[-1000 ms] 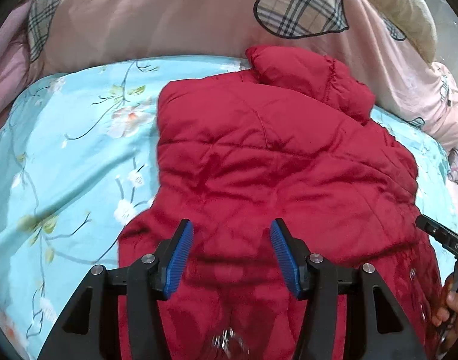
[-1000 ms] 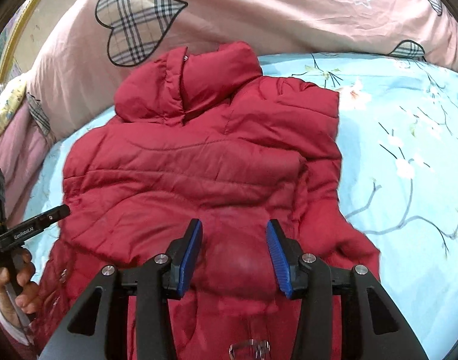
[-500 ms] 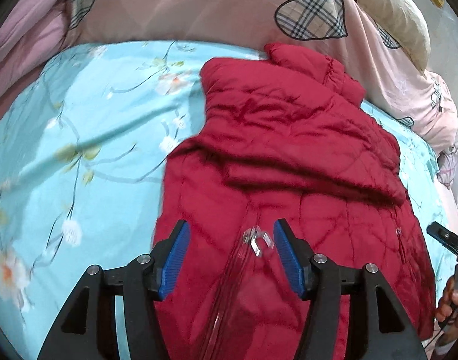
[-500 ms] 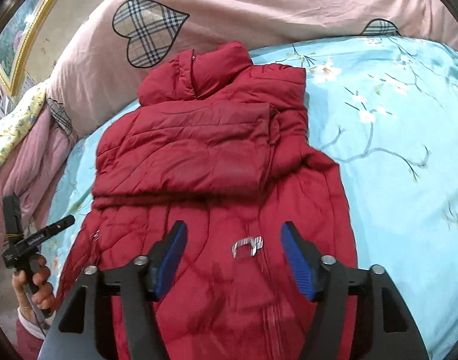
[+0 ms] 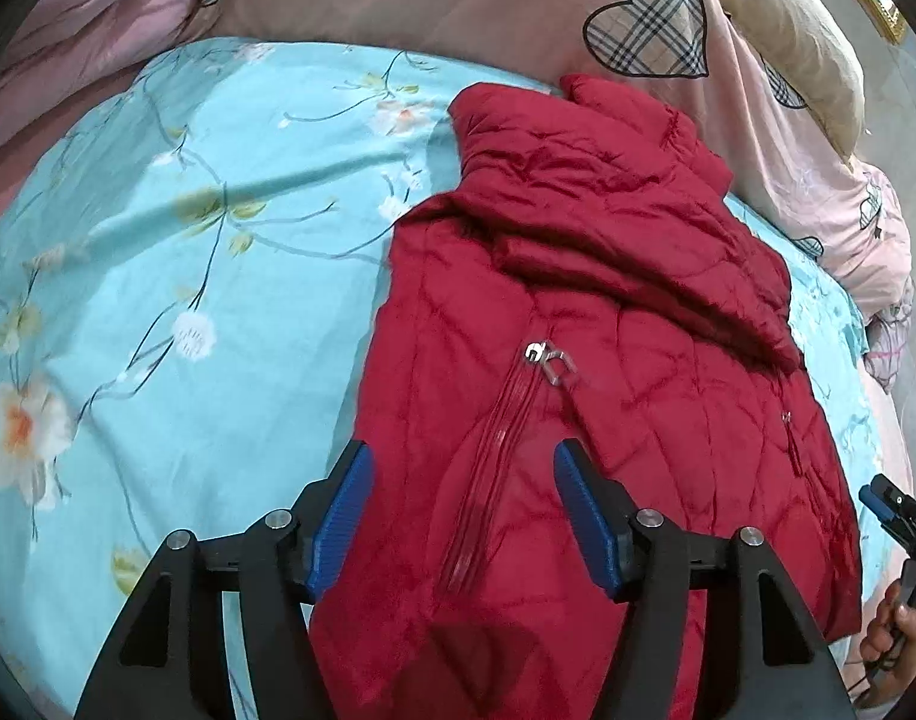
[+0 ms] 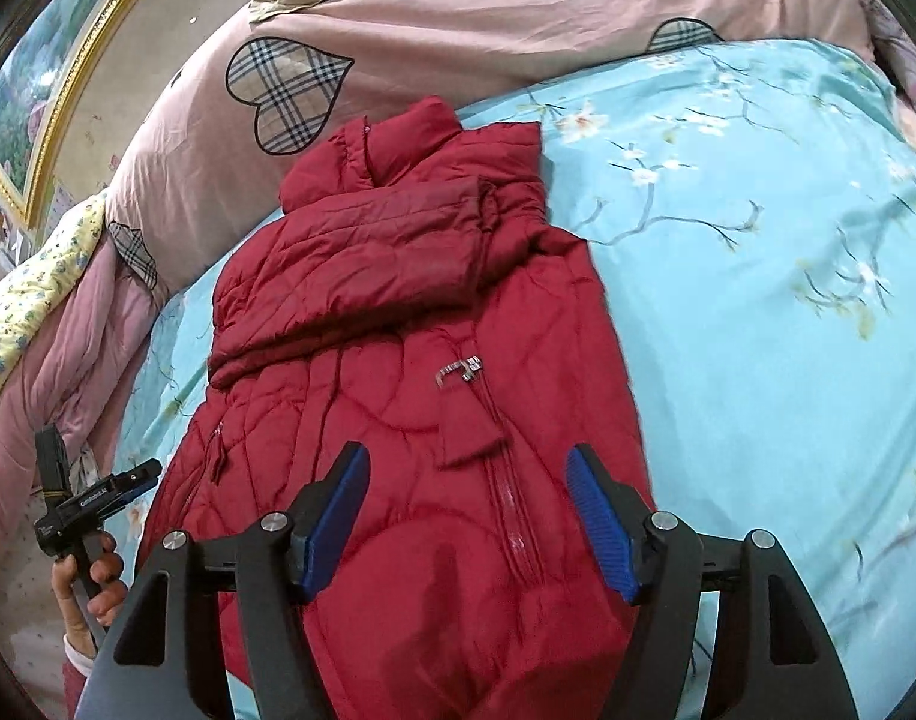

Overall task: Fold large clothes
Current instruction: 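Grasp the coat hem with both tools and lift it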

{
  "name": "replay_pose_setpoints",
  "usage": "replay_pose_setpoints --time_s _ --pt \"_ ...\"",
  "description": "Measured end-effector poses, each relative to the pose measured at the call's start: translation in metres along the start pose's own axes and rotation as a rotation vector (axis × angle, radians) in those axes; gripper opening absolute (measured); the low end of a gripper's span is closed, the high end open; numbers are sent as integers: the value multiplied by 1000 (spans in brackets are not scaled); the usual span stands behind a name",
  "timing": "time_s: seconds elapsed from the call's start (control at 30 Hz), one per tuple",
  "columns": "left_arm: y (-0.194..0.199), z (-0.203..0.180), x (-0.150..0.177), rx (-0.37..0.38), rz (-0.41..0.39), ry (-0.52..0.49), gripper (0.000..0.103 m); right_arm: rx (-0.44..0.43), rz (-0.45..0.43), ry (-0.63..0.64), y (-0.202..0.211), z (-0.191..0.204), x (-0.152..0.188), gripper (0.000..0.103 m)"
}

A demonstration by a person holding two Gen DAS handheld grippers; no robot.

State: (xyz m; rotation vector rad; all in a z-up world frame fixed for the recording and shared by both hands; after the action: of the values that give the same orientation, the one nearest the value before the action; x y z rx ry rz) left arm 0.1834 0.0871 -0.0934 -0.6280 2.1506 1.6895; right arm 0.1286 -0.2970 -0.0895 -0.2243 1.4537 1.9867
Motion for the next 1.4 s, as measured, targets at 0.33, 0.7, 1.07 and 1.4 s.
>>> replay_pose_setpoints --time_s 0.33,0.7,1.07,1.4 --pt "19 19 32 10 24 26 65 112 -2 4 25 -24 31 74" --pt "29 33 48 12 50 36 69 95 70 0 18 -23 62 74" --pt "21 30 70 40 115 9 71 61 132 -22 13 -27 87 74" --pt "13 27 76 72 140 -14 70 7 154 -53 16 -32 96 73"
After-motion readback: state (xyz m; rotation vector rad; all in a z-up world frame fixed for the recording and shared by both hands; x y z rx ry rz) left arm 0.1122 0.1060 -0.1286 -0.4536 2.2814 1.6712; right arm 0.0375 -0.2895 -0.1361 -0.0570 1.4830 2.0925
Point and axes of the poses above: each gripper's, at about its wrist camera, not at the fingertips, and y roughly against the way its jaws point, z to its left, x to its underside, the point moved 6 cm from there along -y, roughly the way its jaws point, and after that the axes turned 3 degrees about -x, right-handed, at the moved point
